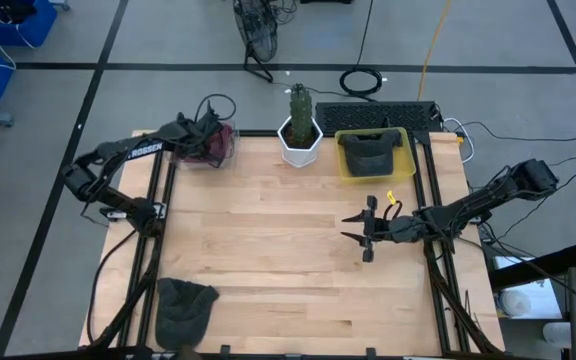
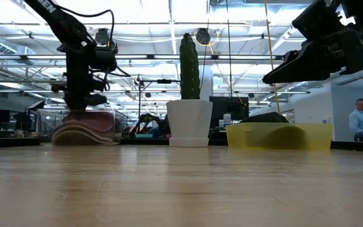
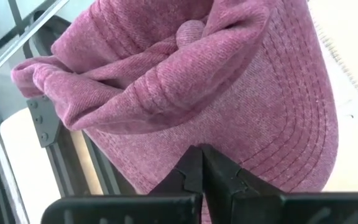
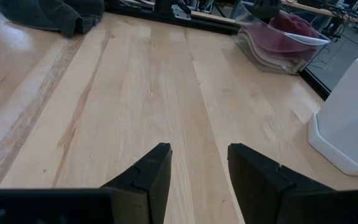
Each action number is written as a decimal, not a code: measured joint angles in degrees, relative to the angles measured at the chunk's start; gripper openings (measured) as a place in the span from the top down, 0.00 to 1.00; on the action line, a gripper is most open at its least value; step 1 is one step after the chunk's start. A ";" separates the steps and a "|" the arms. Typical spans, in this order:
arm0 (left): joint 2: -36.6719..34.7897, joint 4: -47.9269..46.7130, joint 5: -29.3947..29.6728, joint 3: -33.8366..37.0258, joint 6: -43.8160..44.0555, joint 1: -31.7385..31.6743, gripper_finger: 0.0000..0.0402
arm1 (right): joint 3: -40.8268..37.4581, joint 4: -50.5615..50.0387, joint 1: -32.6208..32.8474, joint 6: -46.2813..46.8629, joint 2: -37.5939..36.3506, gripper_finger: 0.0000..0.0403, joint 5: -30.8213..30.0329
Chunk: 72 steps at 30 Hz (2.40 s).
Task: Pick & Place hat
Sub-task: Put the red cap into the transparent bin, then adjust the transparent bin on the table
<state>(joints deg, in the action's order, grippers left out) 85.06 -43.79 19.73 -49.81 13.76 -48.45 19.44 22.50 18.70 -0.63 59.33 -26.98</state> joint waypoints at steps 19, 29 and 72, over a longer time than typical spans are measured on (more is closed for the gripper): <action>-0.89 -3.08 9.24 1.98 -3.22 1.18 0.96 | 0.00 1.68 0.00 -0.65 0.00 0.64 0.00; -5.38 -5.55 8.10 1.47 -2.73 1.88 0.94 | 0.00 2.27 0.00 -1.57 0.00 0.64 0.00; -18.27 -23.00 3.00 3.40 8.67 4.86 0.96 | 0.04 2.47 0.00 -1.55 0.00 0.64 0.04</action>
<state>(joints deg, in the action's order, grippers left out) 66.78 -66.78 22.73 -46.41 22.43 -43.59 19.49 24.97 18.70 -2.17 59.33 -26.94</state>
